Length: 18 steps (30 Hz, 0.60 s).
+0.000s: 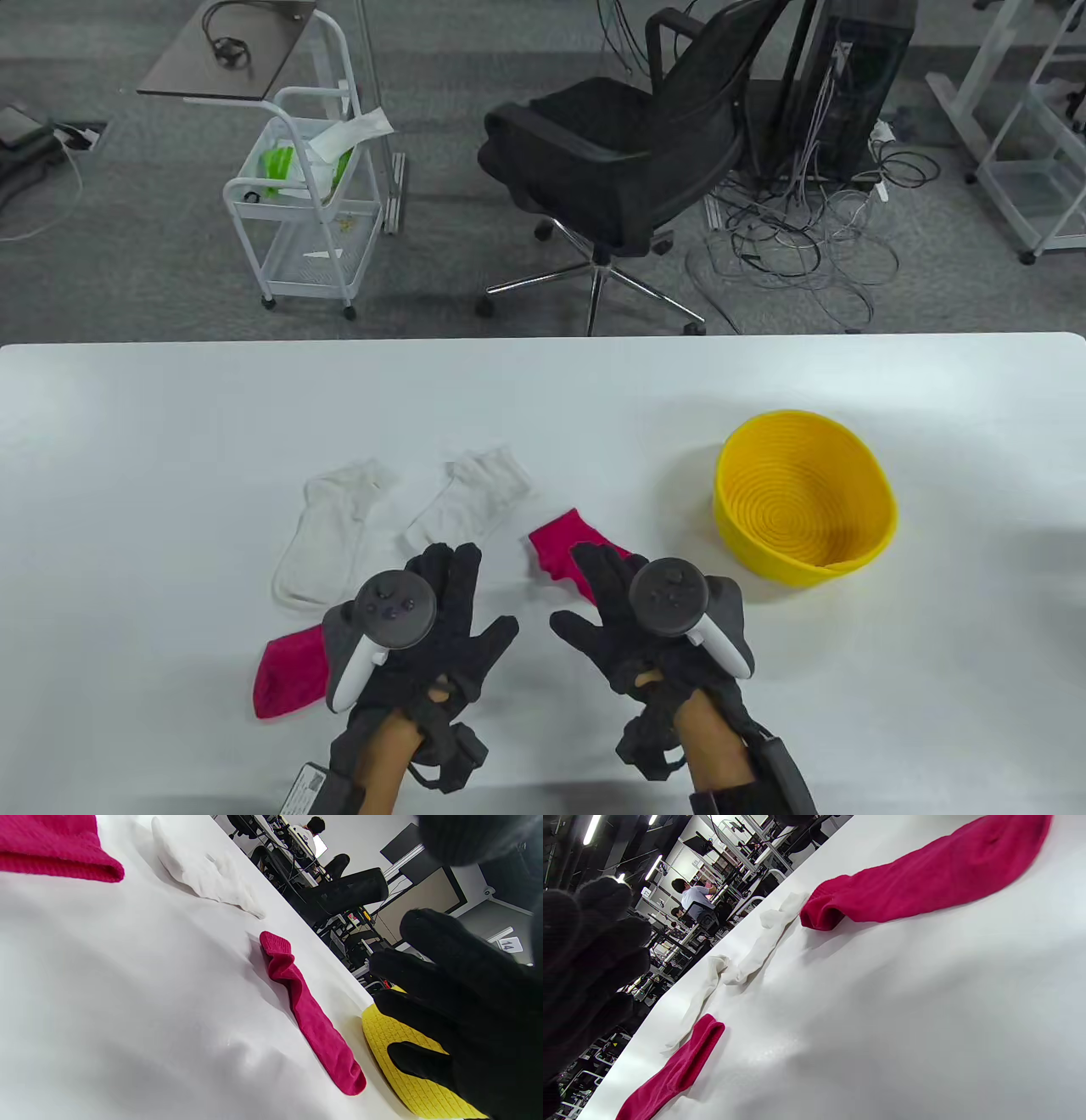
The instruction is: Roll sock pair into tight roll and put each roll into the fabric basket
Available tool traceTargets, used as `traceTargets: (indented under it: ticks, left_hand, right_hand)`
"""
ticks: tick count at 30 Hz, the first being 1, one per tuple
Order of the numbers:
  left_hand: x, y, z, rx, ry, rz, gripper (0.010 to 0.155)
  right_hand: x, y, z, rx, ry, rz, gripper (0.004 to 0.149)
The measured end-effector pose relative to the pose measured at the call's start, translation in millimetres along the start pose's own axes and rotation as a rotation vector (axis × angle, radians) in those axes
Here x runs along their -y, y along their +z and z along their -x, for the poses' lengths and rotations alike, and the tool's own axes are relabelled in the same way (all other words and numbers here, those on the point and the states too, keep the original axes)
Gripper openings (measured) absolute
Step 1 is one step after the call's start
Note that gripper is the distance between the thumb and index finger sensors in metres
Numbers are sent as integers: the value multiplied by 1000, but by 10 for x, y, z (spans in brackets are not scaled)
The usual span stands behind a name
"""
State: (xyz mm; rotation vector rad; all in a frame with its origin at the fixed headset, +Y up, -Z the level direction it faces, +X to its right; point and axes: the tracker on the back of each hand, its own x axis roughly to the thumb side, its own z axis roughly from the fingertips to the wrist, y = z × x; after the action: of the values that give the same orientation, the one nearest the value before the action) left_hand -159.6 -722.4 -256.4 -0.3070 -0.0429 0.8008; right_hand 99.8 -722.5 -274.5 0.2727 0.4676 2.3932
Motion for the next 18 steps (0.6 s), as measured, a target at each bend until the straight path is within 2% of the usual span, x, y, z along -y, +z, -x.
traceTargets:
  ticks: [18]
  left_hand:
    - [-13,1,37,-8,59,16,85]
  right_hand:
    - [32,-49,33,-24,-4,16,92]
